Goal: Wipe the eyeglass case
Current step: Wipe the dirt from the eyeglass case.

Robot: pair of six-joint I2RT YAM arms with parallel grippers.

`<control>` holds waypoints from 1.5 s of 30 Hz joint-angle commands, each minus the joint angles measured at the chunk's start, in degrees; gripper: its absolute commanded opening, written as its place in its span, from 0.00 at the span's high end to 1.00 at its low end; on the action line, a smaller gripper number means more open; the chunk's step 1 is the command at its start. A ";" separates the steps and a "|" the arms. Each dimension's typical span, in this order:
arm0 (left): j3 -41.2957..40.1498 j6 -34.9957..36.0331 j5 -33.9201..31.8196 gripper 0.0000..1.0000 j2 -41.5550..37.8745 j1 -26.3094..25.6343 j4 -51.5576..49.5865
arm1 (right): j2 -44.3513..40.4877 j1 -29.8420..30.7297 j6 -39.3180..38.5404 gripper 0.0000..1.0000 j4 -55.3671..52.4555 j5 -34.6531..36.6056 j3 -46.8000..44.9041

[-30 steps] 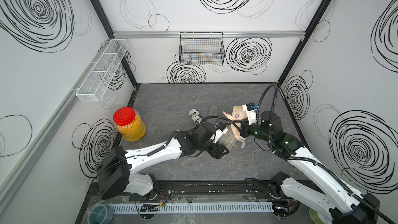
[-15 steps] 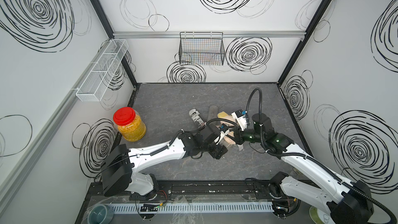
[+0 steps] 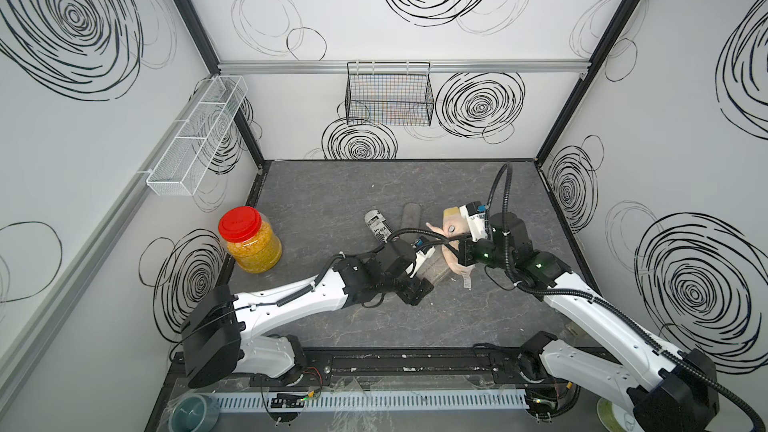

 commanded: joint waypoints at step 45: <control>-13.66 -20.97 48.98 0.28 -14.28 17.27 42.96 | -9.86 -13.84 17.06 0.94 22.50 -45.49 0.32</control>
